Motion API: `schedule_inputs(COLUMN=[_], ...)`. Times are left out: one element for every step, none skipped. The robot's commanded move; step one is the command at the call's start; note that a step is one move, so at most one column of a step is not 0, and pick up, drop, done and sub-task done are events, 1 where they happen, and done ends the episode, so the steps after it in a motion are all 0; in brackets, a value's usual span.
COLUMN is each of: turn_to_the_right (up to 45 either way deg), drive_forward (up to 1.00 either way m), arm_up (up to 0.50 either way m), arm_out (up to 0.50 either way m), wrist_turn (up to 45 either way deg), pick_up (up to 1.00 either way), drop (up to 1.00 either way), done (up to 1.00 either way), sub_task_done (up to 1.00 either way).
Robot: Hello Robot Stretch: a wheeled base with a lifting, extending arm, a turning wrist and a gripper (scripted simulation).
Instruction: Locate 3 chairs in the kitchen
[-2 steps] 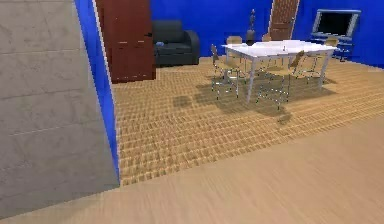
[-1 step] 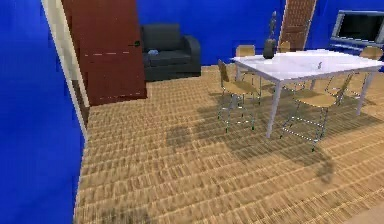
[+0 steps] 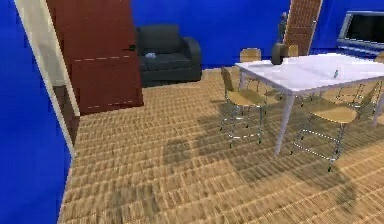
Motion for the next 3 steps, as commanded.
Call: schedule_inputs(turn_to_the_right=[-18.0, 0.0, -3.0], drive_forward=[0.00, 1.00, 0.00], arm_up=[0.00, 0.00, 0.00], arm_out=[0.00, 0.00, 0.00], wrist_turn=[0.0, 0.0, 0.0], pick_up=[0.00, 0.00, 0.00], drop=[0.00, 0.00, 0.00], done=[0.00, 0.00, 0.00], sub_task_done=[0.00, 0.00, 0.00])
